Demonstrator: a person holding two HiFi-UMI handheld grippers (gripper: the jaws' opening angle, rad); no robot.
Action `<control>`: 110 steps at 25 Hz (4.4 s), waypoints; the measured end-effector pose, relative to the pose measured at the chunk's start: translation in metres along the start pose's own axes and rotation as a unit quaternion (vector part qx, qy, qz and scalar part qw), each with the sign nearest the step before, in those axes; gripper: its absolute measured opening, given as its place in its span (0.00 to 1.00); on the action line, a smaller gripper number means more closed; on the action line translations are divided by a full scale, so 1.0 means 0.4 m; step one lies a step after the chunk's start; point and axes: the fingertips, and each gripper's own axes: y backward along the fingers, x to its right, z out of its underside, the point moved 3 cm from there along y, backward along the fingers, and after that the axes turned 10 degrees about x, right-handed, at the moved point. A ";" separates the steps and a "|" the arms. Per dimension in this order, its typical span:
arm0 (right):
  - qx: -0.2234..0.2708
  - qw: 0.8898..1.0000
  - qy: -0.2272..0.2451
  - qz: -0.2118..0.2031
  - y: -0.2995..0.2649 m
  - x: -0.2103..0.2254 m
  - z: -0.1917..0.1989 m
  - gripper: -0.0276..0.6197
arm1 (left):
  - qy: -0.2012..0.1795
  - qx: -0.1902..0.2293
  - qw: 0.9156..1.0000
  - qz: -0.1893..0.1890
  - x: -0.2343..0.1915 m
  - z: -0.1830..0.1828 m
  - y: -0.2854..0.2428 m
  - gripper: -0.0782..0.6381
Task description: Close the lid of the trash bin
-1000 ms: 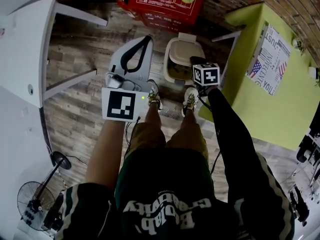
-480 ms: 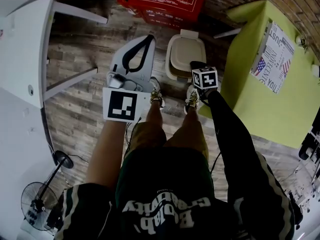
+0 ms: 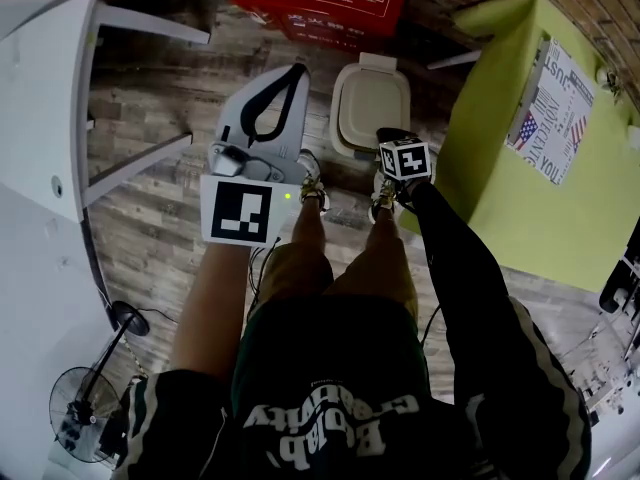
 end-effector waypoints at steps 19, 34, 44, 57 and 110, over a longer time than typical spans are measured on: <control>-0.028 0.999 0.020 -0.003 -0.101 0.007 0.127 0.06 | 0.003 -0.009 1.000 0.004 -0.014 0.065 -0.065 0.12; -0.036 0.999 0.005 0.007 -0.171 0.022 0.175 0.06 | 0.016 -0.021 1.000 0.018 0.012 0.146 -0.085 0.12; -0.047 0.999 -0.003 0.014 -0.184 0.031 0.193 0.06 | 0.014 -0.033 0.999 0.022 0.017 0.178 -0.069 0.12; -0.059 0.998 0.006 0.017 -0.202 0.042 0.200 0.06 | 0.019 -0.039 0.999 0.016 -0.003 0.192 -0.054 0.12; 0.264 0.962 0.073 -0.009 0.426 -0.117 -0.366 0.06 | -0.012 0.004 1.000 -0.003 0.086 -0.129 0.004 0.12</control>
